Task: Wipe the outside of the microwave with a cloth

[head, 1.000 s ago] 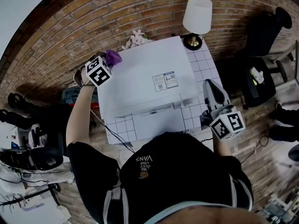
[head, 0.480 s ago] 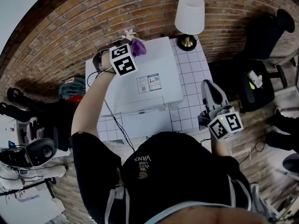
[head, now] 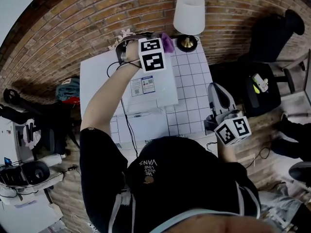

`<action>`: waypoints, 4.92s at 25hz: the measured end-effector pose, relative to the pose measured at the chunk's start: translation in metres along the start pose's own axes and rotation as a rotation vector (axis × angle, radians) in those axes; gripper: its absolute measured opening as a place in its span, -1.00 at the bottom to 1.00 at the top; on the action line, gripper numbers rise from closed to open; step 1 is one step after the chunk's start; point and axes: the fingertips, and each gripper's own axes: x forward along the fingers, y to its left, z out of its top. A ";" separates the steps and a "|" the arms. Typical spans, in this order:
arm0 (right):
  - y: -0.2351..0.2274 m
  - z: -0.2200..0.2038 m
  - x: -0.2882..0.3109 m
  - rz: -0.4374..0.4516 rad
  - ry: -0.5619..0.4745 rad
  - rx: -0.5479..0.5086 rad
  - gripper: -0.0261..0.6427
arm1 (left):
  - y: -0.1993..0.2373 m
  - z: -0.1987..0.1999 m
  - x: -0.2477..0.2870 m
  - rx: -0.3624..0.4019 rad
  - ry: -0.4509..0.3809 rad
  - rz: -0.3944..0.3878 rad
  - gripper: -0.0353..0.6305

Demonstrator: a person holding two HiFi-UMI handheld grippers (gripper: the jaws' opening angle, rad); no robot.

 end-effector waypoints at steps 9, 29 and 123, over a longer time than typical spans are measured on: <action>0.004 0.005 -0.007 -0.026 -0.010 -0.010 -0.92 | -0.004 0.021 -0.005 0.006 -0.084 -0.015 -0.51; 0.146 -0.042 0.050 0.113 0.021 -0.020 -0.92 | -0.097 -0.279 -0.129 -0.201 0.129 0.015 -0.51; 0.071 -0.027 0.013 0.074 0.029 0.054 -0.92 | -0.155 -0.099 -0.119 -0.020 -0.047 -0.060 -0.51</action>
